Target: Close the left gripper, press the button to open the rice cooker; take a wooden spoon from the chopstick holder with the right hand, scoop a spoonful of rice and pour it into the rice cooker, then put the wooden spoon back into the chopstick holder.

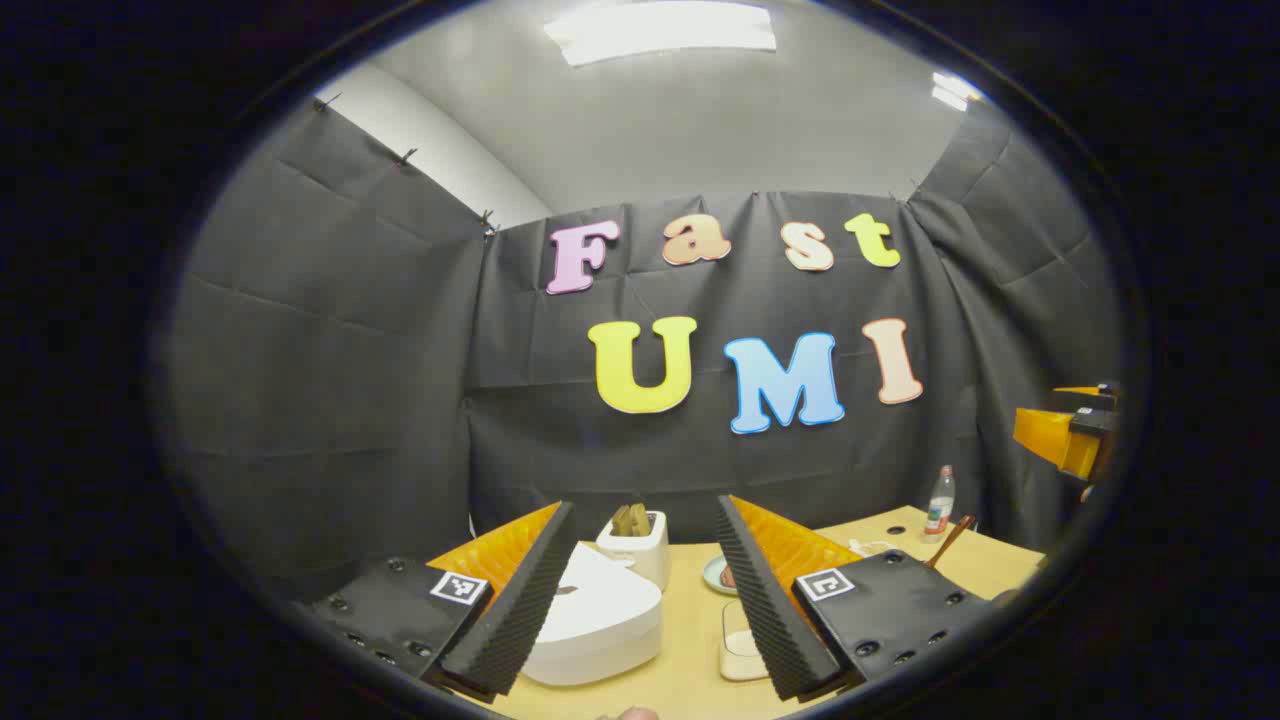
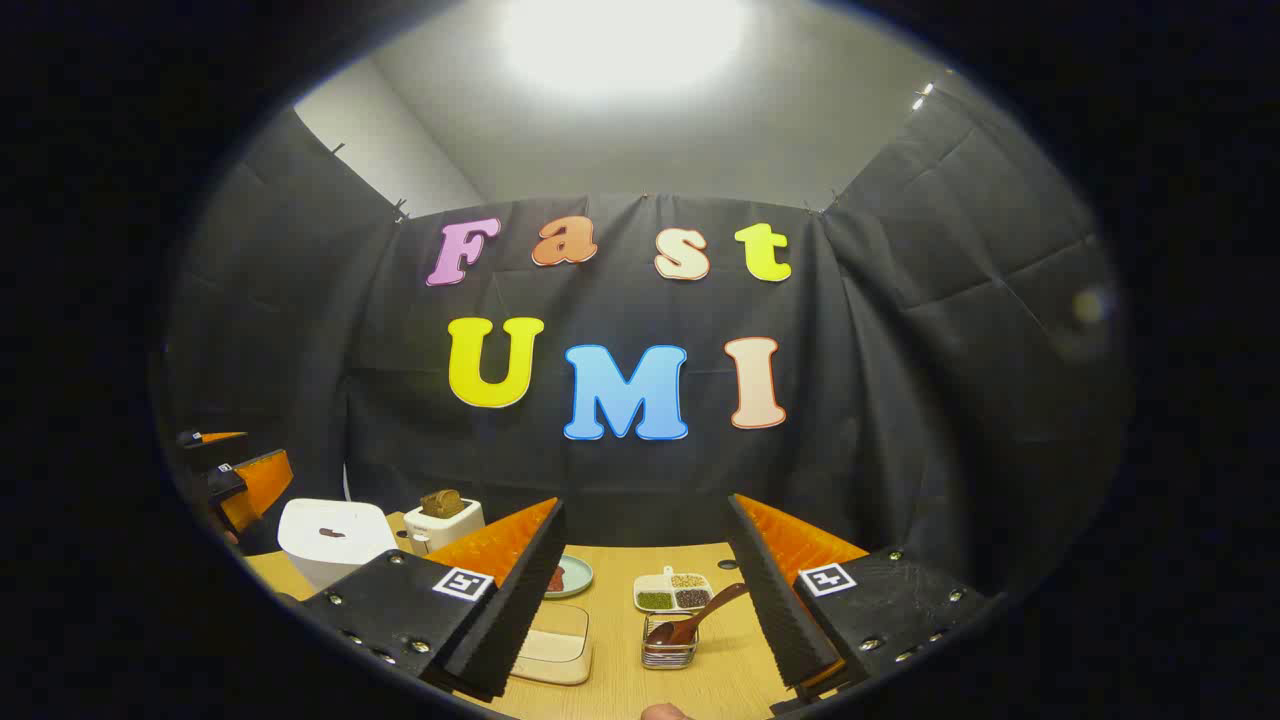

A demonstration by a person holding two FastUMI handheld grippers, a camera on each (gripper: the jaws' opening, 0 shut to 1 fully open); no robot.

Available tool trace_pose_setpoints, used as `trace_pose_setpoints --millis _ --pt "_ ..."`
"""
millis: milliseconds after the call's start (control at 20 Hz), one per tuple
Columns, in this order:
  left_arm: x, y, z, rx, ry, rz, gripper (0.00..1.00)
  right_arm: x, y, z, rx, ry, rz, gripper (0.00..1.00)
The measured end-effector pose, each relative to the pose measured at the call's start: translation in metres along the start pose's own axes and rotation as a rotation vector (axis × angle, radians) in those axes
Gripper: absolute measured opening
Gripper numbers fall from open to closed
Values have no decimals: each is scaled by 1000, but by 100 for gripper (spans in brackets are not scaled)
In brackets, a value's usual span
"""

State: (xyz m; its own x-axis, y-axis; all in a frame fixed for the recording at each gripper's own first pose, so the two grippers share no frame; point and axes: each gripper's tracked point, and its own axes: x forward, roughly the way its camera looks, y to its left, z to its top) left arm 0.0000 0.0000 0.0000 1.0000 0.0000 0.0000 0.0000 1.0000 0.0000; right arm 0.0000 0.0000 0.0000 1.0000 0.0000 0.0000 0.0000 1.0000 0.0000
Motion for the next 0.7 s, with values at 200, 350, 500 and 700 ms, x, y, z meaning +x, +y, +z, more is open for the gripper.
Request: trace_pose_setpoints --millis 200,350,500,700 --pt "1 4 2 7 0 17 97 5 2 -5 12 18 12 95" --pt "3 4 3 6 6 26 97 8 2 -4 -4 13 20 95" --pt "4 4 5 6 6 35 95 12 3 0 -24 2 30 95" --pt "4 5 8 13 -2 50 97 15 4 0 -28 -4 40 95"
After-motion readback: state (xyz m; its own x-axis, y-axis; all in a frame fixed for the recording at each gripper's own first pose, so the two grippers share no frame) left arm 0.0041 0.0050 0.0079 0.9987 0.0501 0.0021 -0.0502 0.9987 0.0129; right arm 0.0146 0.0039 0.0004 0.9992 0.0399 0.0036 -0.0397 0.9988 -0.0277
